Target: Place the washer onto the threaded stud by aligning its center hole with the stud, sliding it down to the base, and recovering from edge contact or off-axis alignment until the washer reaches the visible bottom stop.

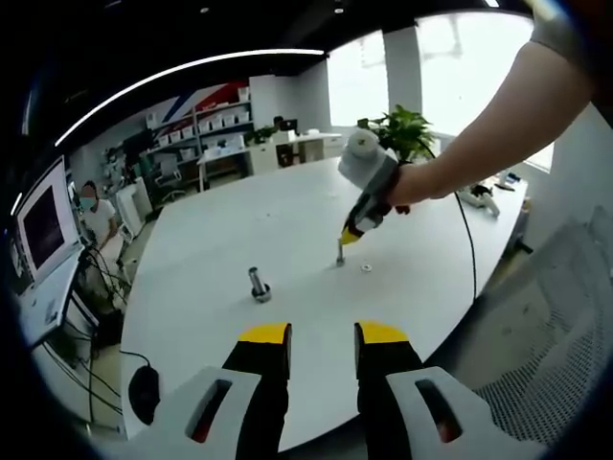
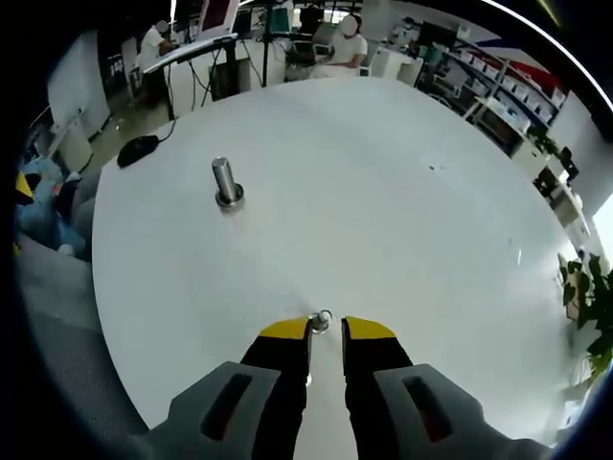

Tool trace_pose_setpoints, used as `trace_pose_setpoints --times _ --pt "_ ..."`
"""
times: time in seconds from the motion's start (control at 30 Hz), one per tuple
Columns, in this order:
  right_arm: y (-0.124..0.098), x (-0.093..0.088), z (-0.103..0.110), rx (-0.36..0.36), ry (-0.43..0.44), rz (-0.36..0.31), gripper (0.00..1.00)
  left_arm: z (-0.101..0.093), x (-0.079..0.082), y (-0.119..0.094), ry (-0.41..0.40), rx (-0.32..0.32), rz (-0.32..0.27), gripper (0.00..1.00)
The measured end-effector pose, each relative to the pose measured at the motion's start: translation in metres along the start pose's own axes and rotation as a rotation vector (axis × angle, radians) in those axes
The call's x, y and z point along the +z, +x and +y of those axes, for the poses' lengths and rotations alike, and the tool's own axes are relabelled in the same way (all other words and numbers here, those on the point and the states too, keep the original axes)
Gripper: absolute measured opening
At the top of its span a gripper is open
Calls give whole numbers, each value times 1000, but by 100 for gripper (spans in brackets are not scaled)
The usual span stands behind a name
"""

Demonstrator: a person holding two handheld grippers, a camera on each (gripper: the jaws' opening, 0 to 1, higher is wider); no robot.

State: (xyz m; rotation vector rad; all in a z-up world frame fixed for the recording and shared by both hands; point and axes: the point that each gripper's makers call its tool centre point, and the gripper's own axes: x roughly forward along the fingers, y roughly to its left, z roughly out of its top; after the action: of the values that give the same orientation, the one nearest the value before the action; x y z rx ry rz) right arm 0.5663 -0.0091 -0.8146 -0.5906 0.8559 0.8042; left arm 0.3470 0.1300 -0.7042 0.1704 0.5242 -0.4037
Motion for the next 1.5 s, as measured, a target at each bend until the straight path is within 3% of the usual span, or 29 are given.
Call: trace_pose_setpoints --times 0.47,0.87,1.0,1.13,1.27,1.5 --pt "-20 -17 4 -14 18 -3 15 -1 5 -2 -9 -6 -26 24" --pt "-44 -40 -5 -33 78 -23 15 -1 8 -2 -9 -3 -37 25" --pt "-45 -47 -8 -23 100 -37 15 -1 7 -1 -5 -1 -30 26" --pt "-43 -52 -8 -6 134 -57 15 -4 20 -6 22 4 -91 26" --pt "-44 -58 -4 18 134 -65 15 -5 21 -7 41 16 -96 26" --pt "-45 -57 -1 50 131 -88 15 -4 25 -8 26 22 -113 27"
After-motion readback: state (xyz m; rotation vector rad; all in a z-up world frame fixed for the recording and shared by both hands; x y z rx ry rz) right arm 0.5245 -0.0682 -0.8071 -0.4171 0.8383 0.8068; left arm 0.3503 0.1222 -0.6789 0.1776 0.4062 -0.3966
